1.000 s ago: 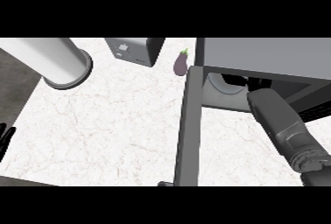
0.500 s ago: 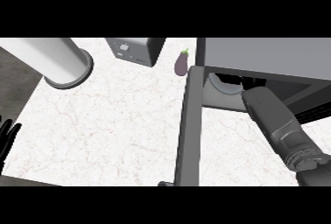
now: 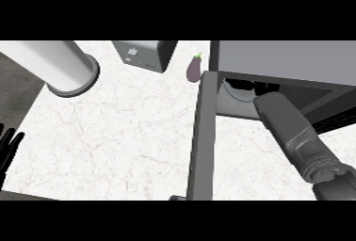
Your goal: Pick up the milk, place it into the microwave and close the microwave
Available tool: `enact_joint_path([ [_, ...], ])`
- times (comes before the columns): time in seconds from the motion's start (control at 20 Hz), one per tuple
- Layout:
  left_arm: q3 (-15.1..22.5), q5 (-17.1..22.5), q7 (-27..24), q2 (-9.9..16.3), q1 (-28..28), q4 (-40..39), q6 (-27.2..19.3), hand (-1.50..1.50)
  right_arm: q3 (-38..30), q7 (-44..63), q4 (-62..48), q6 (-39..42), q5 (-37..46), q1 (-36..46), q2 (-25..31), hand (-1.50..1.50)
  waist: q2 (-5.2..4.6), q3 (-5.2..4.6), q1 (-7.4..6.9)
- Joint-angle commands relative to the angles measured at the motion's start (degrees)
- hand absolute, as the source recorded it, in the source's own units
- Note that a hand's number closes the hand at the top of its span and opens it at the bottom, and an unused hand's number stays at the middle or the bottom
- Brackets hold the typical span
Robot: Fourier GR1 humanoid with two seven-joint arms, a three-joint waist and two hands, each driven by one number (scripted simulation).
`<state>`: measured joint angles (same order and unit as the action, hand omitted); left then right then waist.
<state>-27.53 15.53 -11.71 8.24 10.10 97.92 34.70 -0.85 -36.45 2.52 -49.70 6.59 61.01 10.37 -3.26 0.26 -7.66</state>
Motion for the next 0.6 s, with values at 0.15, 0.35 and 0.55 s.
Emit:
enact_joint_path([
  [0.15,-1.8,1.4,-1.5,0.9,1.4,-0.5,1.4,-1.50,-0.5,-1.8,0.8,1.1,-0.2,-1.9,-0.9,-1.50,0.74,-0.03,1.20],
  [0.35,-1.3,0.8,-0.9,0.2,2.5,1.6,0.8,-1.50,-1.6,-3.6,2.4,3.6,-1.2,-2.9,0.4,-1.50,0.92,0.02,1.81],
  [0.55,0.3,-1.1,-1.6,-2.2,3.0,4.3,-0.6,-1.50,-2.5,-4.7,2.6,4.4,-1.9,-4.4,-1.1,-1.50,1.05,0.03,2.16],
])
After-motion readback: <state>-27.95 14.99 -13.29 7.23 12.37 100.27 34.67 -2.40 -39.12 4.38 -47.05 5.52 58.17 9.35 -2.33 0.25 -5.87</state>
